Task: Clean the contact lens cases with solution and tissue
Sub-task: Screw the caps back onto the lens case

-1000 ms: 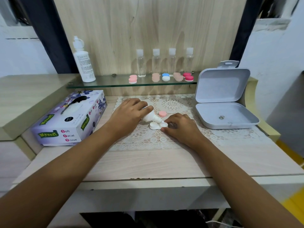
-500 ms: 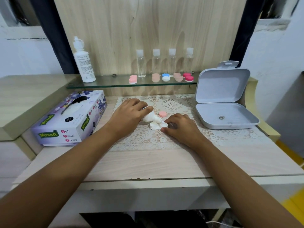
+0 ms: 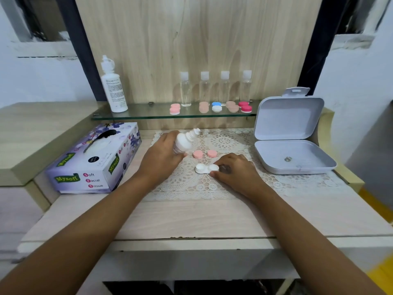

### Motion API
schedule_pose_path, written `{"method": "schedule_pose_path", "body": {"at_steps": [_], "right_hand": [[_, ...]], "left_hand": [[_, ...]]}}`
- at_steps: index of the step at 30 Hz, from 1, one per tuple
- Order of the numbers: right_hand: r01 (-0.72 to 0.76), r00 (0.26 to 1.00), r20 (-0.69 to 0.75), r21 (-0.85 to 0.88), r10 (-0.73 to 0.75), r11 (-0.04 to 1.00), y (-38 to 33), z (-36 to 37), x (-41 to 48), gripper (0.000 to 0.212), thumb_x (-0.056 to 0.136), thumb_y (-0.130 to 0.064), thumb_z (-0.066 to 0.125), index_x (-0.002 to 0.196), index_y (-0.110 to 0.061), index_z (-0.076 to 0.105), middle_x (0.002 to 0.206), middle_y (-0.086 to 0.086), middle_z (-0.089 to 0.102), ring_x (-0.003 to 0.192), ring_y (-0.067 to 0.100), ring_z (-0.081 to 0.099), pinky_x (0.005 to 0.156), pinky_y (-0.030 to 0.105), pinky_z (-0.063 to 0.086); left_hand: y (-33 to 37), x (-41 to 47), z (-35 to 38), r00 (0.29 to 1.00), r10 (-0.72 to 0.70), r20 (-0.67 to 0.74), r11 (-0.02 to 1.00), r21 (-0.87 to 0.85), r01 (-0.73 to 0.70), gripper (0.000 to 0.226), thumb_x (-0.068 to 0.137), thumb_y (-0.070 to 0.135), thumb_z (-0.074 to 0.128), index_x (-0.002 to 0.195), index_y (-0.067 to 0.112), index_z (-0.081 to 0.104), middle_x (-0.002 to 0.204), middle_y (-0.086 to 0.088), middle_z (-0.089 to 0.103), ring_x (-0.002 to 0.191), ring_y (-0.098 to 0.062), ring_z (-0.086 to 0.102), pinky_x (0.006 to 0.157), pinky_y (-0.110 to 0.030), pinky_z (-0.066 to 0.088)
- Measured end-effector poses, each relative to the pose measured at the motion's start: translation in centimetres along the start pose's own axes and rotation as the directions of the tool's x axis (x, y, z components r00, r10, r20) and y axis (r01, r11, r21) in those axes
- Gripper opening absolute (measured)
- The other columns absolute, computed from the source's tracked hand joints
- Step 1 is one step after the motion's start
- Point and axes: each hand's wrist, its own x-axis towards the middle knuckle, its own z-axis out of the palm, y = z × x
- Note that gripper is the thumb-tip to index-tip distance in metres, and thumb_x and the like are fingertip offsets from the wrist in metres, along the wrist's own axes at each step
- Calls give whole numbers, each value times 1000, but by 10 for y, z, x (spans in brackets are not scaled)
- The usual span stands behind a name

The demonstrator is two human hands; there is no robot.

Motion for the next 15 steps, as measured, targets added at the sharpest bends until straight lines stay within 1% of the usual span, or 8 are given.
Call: {"method": "schedule_pose_path", "body": {"at_steps": [2, 4, 7, 10, 15], "right_hand": [[4, 1000, 1, 5, -4, 1000, 0, 0, 0, 27, 83, -44, 61, 105, -30, 66, 110, -6, 59, 108, 18, 46, 94, 41, 39], [8, 1000, 3, 6, -8, 1000, 0, 0, -1, 27, 83, -44, 61, 106, -30, 66, 109, -6, 59, 107, 18, 46, 94, 41, 39], [8, 1000, 2, 0, -8, 1000, 0, -1, -1, 29, 83, -44, 61, 107, -29, 66, 110, -6, 59, 107, 18, 46, 94, 42, 39], [11, 1000, 2, -3, -11, 1000, 0, -1, -1, 28, 83, -44, 61, 107, -29, 66, 108, -5, 59, 106, 19, 47, 93, 42, 40], [10, 1000, 3, -7, -10, 1000, 0, -1, 0, 28, 83, -44, 61, 107, -30, 66, 109, -5, 59, 107, 19, 47, 92, 42, 40]], "left_hand": [[2, 3, -2, 989, -147, -13, 978, -151, 144, 52, 80, 25, 71, 125, 16, 46, 118, -1, 57, 103, -19, 53, 81, -31, 42], [4, 7, -3, 958, -285, -6, 916, -296, 271, 51, 80, 24, 72, 123, 16, 46, 112, 3, 56, 99, -14, 53, 79, -28, 41], [4, 10, -2, 903, -430, 7, 818, -420, 393, 53, 79, 25, 73, 123, 14, 45, 107, 5, 53, 96, -14, 53, 79, -29, 43], [0, 11, 0, 877, -481, 2, 786, -443, 432, 53, 79, 25, 74, 120, 11, 44, 107, 3, 52, 95, -14, 52, 79, -29, 41], [-2, 11, 2, 877, -481, -2, 795, -423, 435, 55, 78, 25, 75, 119, 10, 42, 109, 3, 52, 95, -14, 51, 78, -28, 39]]}}
